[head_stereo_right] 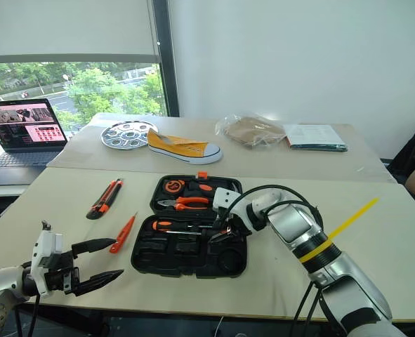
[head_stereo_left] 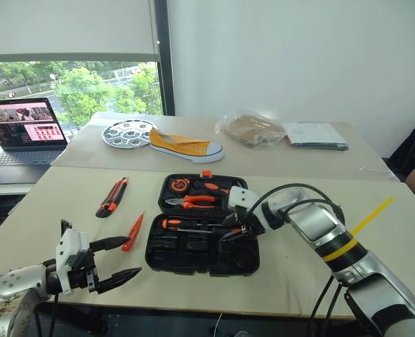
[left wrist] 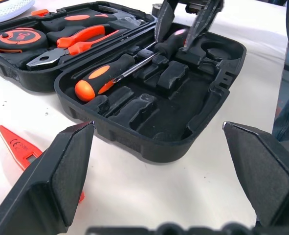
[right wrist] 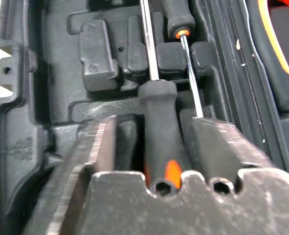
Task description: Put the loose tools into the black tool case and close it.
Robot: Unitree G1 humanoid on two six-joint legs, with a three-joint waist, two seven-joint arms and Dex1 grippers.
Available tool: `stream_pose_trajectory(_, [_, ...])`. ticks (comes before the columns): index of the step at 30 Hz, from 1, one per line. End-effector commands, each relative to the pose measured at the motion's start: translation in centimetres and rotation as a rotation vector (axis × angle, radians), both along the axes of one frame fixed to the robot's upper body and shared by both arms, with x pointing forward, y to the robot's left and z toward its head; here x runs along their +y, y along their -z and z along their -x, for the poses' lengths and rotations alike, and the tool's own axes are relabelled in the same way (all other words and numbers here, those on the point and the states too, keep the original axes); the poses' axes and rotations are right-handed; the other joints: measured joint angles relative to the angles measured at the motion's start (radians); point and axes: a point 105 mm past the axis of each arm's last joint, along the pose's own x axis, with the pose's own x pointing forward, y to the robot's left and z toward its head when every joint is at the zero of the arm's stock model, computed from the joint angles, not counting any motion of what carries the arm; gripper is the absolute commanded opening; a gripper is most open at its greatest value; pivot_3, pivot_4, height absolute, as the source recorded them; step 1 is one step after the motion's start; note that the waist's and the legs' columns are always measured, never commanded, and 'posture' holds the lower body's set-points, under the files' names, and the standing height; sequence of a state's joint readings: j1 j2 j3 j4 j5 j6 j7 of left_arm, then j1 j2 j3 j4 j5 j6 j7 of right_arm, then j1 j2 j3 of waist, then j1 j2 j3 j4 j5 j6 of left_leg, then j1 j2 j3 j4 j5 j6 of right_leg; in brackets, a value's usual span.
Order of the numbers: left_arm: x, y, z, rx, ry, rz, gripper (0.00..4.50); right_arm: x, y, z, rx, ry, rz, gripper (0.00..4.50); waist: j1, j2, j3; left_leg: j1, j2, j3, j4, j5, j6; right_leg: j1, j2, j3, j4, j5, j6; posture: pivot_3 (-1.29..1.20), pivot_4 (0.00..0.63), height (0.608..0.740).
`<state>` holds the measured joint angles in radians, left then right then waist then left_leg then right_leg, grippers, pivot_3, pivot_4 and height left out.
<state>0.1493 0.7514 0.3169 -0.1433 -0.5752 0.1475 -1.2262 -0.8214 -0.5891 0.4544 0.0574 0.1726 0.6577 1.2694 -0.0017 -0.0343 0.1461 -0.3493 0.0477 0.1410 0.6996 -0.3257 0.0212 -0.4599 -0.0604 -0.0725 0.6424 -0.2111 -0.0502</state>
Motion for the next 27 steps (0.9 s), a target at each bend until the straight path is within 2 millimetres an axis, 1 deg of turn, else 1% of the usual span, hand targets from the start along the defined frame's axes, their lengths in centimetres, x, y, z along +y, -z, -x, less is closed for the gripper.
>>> stream_pose_trajectory(1, [-0.1,-1.1,0.0,-0.044,0.008,-0.013,4.50,-0.1,-4.1,0.7,-0.073,-0.078,-0.069,3.20,-0.002,0.000,0.000,0.000,0.000,0.000,0.000,0.000,0.000,0.000,0.000,0.000,0.000,0.000,0.000,0.00,0.150,0.740])
stream_pose_trajectory(3, [0.0,-1.0,0.0,-0.043,0.007,-0.013,4.50,-0.1,-4.5,0.6,-0.087,-0.080,-0.088,3.20,-0.005,0.000,0.000,0.000,0.000,0.000,0.000,0.000,0.000,0.000,0.000,0.000,0.000,0.000,0.000,0.00,0.150,0.740])
stream_pose_trajectory(5, [0.0,-1.0,-0.1,-0.042,0.007,-0.012,4.50,0.0,-4.5,0.3,-0.099,-0.057,-0.116,2.69,-0.009,0.000,0.000,0.001,0.000,0.000,0.000,0.000,0.000,0.000,0.000,0.000,0.000,0.000,0.000,0.00,0.150,0.740])
stream_pose_trajectory(6, [-0.1,-1.0,-0.2,-0.041,0.007,-0.012,4.50,0.0,-4.0,0.3,-0.098,-0.048,-0.113,2.48,-0.010,0.000,0.000,0.001,0.000,0.000,0.000,0.000,0.000,0.000,0.000,0.000,0.000,0.000,0.000,0.00,0.150,0.740])
stream_pose_trajectory(7, [-0.1,-1.0,-0.2,-0.041,0.007,-0.011,4.50,-0.1,-3.7,0.2,-0.097,-0.043,-0.109,2.04,-0.011,0.000,0.000,0.001,0.000,0.000,0.000,0.000,0.000,0.000,0.000,0.000,0.000,0.000,0.000,0.00,0.150,0.740])
stream_pose_trajectory(8, [-0.1,-0.9,-0.2,-0.041,0.008,-0.011,4.50,0.2,-3.1,0.1,-0.101,-0.033,-0.106,1.83,-0.011,0.000,0.000,0.001,0.001,0.000,0.000,0.000,0.000,0.000,0.000,0.000,0.000,0.000,0.000,0.00,0.150,0.740])
stream_pose_trajectory(9, [-0.1,-0.9,-0.3,-0.041,0.008,-0.011,4.50,0.4,-2.7,-0.1,-0.105,-0.026,-0.104,1.42,-0.011,0.000,0.000,0.001,0.000,0.000,0.000,0.000,0.000,0.000,0.000,0.000,0.000,0.000,0.000,0.00,0.150,0.740])
stream_pose_trajectory(12, [-0.3,-1.0,-0.5,-0.044,0.016,-0.016,4.50,1.1,-0.6,-0.5,-0.107,-0.010,-0.077,0.44,-0.012,0.000,0.000,0.001,0.000,0.000,0.000,0.000,0.000,0.000,0.000,0.000,0.001,0.000,0.000,0.00,0.150,0.740])
stream_pose_trajectory(13, [-0.3,-1.0,-0.5,-0.045,0.018,-0.018,4.50,1.3,-0.1,-0.6,-0.104,-0.002,-0.070,0.03,-0.013,0.000,0.000,0.001,0.000,0.001,0.000,0.000,0.000,0.000,0.000,0.000,0.001,0.000,0.000,0.00,0.150,0.740])
stream_pose_trajectory(22, [-0.2,-1.3,-0.4,-0.053,0.003,-0.037,4.50,1.8,2.7,-1.9,-0.084,0.045,0.002,0.03,-0.015,0.000,0.000,0.003,0.000,0.002,0.000,0.000,-0.001,0.001,0.000,0.000,0.003,0.000,0.000,0.00,0.150,0.740])
stream_pose_trajectory(25, [-0.3,-1.5,-0.3,-0.057,-0.019,-0.036,4.50,2.2,3.1,-2.1,-0.061,0.063,0.000,0.03,-0.018,0.000,0.000,0.006,0.000,0.002,0.000,0.001,-0.002,0.002,0.000,0.002,0.003,0.000,0.000,0.00,0.150,0.740])
stream_pose_trajectory(27, [-0.4,-1.6,-0.2,-0.056,-0.028,-0.036,4.50,2.5,2.9,-2.0,-0.051,0.058,-0.015,0.03,-0.018,0.000,0.000,0.008,0.001,0.002,0.000,0.002,-0.003,0.003,0.000,0.004,0.003,0.001,-0.001,0.00,0.150,0.740])
